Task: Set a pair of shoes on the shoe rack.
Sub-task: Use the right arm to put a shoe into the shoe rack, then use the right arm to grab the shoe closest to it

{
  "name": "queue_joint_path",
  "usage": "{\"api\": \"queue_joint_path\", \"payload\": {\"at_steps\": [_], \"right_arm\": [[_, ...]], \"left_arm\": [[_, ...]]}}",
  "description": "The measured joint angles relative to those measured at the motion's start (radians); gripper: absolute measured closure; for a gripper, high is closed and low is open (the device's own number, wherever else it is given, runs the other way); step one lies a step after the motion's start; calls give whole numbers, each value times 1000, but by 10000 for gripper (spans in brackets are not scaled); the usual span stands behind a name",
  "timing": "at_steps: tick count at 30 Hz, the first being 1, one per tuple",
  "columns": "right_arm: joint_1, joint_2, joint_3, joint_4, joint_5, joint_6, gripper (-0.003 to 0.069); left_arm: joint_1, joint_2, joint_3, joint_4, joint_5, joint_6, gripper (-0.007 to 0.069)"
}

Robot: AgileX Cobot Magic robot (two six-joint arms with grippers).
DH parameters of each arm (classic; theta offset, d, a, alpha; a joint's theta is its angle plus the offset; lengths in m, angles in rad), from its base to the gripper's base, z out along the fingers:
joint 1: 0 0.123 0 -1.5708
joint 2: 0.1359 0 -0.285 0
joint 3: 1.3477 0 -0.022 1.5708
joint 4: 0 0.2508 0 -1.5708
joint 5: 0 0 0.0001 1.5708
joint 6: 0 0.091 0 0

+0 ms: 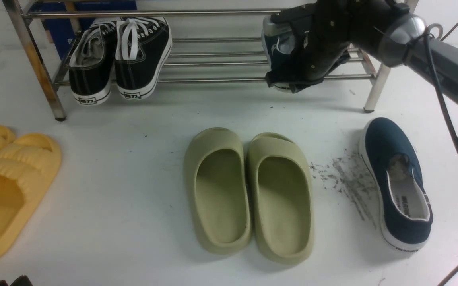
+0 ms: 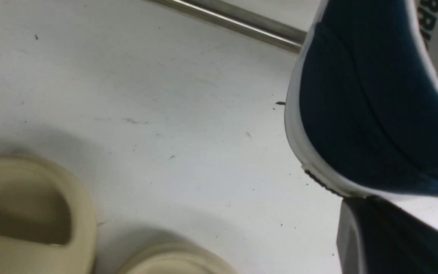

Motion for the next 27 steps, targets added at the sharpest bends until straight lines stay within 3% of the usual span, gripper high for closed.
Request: {"api": "queue_joint_path", "payload": {"at_steps": [3,7,9,10,14,19,27], "right_arm": [[0,1,-7,16,1,1,617],[-1,1,-48,29,43,1,512],[-1,1,-98,33,117,1,398],[-1,1,-102,33,124,1,389],[-1,-2,-176,36,275,-34,224],[1,-54,-127,59,293,-58,189],[29,-397,328,65,293,-71,240]], "left_arm": [[0,0,0,0,0,0,386],[0,0,0,0,0,0,386],[0,0,0,0,0,0,386],[0,0,0,0,0,0,386],[0,0,0,0,0,0,386],[0,0,0,0,0,0,386],[0,0,0,0,0,0,386]]}}
